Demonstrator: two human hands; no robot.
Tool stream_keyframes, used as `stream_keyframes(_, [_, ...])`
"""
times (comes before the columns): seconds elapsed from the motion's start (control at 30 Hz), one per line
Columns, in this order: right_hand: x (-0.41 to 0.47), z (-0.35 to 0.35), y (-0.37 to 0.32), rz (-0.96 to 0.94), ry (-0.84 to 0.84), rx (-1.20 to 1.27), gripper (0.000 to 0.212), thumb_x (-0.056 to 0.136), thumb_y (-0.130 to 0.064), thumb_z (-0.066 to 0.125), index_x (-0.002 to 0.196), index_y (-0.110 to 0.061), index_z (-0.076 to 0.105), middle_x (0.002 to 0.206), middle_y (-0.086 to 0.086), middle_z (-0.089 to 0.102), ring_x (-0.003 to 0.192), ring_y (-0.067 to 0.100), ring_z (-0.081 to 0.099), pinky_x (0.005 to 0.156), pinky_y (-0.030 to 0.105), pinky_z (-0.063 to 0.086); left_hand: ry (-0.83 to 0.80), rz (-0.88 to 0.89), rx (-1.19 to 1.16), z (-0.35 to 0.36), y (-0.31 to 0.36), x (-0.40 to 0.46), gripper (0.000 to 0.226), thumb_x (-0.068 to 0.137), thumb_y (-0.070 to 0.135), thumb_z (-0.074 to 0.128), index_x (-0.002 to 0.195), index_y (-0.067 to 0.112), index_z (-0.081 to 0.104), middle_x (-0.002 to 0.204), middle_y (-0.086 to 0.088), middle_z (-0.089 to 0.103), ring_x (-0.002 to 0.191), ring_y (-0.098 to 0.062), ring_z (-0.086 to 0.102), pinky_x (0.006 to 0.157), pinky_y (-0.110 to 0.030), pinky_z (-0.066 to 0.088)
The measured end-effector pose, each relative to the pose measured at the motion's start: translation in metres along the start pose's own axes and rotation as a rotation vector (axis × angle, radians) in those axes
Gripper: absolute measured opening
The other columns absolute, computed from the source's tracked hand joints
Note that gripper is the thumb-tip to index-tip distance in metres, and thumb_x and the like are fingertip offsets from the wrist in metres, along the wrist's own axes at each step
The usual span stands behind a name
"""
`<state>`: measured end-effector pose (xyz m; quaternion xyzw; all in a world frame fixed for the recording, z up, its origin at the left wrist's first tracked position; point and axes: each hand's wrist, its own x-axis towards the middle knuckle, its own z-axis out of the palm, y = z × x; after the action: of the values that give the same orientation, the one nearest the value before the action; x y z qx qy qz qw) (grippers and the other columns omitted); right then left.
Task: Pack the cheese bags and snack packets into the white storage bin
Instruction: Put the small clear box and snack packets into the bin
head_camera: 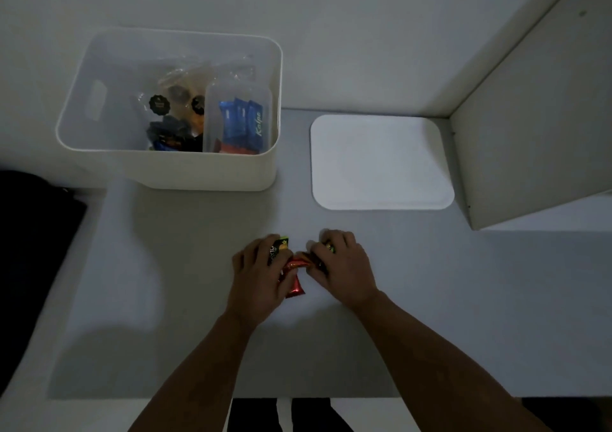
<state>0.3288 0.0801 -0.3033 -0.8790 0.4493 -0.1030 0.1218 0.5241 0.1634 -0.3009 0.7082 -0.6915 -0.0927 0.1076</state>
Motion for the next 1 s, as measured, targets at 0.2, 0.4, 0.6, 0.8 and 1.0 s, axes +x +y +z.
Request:
stream_keyframes(0.2, [0.013,-0.010,0.005,0.068,-0.136,0.075,0.046,0.083,-0.052,0.069,0.121,-0.026,0.061,0.119,0.002,0.056,0.104,0.023,0.054,0.059,0.032,0.052,-0.048,0.070,-0.008,-0.006,0.004,-0.009,0.097,0.065,0.091,0.057,0.143,0.034,0.052,0.155,-0.004,0.041,0.141,-0.031,0.037,0.106,-0.049,0.031])
stream_keyframes(0.4, [0.002,-0.012,0.002,0.143,-0.107,0.142,0.040,0.083,-0.051,0.068,0.114,-0.027,0.065,0.110,-0.001,0.058,0.099,0.021,0.056,0.062,0.029,0.046,0.001,0.035,0.059,0.001,0.011,-0.005,0.051,0.080,0.053,0.063,0.123,0.025,0.063,0.135,-0.005,0.055,0.114,-0.034,0.055,0.082,-0.044,0.047])
stream_keyframes(0.6, [-0.012,-0.033,-0.004,0.330,-0.116,0.301,0.040,0.084,-0.054,0.056,0.111,-0.027,0.065,0.105,-0.005,0.059,0.091,0.017,0.058,0.066,0.027,0.041,-0.059,-0.067,-0.110,-0.010,0.017,-0.004,0.035,0.079,0.044,0.073,0.106,0.026,0.061,0.118,0.003,0.053,0.100,-0.022,0.054,0.056,-0.034,0.053])
stream_keyframes(0.8, [-0.014,-0.082,-0.020,0.437,-0.040,0.429,0.021,0.086,-0.040,0.064,0.104,-0.029,0.066,0.095,-0.008,0.057,0.087,0.017,0.061,0.073,0.034,0.053,0.065,-0.177,-0.196,-0.065,0.032,-0.007,0.017,0.084,0.033,0.072,0.093,0.025,0.060,0.101,0.006,0.055,0.089,-0.020,0.057,0.051,-0.029,0.048])
stream_keyframes(1.0, [0.058,-0.164,-0.071,0.328,0.112,0.535,0.018,0.085,-0.038,0.063,0.099,-0.028,0.067,0.090,-0.008,0.058,0.080,0.012,0.061,0.073,0.038,0.055,0.274,-0.190,-0.205,-0.180,0.025,0.032,0.012,0.088,0.029,0.066,0.096,0.021,0.061,0.099,0.002,0.057,0.088,-0.021,0.058,0.058,-0.034,0.051])
